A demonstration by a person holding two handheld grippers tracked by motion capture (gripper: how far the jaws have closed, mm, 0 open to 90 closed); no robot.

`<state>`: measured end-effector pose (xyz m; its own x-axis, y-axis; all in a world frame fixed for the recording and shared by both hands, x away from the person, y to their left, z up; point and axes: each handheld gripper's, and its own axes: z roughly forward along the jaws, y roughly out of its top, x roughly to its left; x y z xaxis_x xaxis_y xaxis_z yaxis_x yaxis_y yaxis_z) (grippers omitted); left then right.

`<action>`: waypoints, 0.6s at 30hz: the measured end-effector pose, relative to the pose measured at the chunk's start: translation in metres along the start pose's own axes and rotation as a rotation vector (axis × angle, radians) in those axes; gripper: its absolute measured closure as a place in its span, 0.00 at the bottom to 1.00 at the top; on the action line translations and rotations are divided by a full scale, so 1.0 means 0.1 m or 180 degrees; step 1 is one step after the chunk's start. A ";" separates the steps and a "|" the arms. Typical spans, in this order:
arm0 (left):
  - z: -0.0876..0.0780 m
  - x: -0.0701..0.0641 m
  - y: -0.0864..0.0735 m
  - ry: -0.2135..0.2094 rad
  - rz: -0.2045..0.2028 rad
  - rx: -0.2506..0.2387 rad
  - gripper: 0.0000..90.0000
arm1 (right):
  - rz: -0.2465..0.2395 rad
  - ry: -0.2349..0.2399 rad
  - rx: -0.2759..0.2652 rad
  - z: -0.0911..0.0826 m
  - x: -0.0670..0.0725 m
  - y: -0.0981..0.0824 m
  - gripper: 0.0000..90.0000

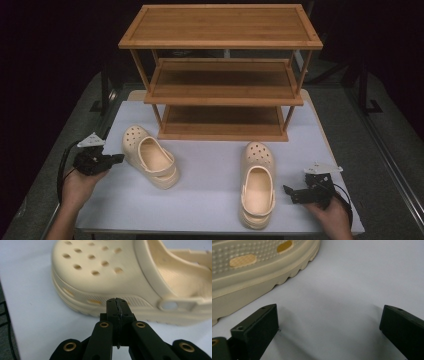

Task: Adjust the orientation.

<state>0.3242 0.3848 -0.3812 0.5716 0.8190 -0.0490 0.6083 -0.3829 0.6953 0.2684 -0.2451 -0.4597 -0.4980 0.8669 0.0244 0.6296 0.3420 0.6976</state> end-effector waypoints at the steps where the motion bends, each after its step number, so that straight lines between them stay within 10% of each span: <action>1: 0.00 0.03 0.03 0.0008 0.0001 0.0001 1.00 | 0.0000 0.0000 0.0000 0.00 0.00 0.00 0.02; 18: 0.26 0.55 0.58 0.0324 -0.0047 0.0049 1.00 | 0.0001 0.0002 0.0000 0.00 0.00 0.00 0.02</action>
<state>0.4052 0.3968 -0.3624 0.5040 0.8636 0.0145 0.6252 -0.3763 0.6837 0.2686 -0.2452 -0.4597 -0.4982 0.8667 0.0252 0.6297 0.3416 0.6976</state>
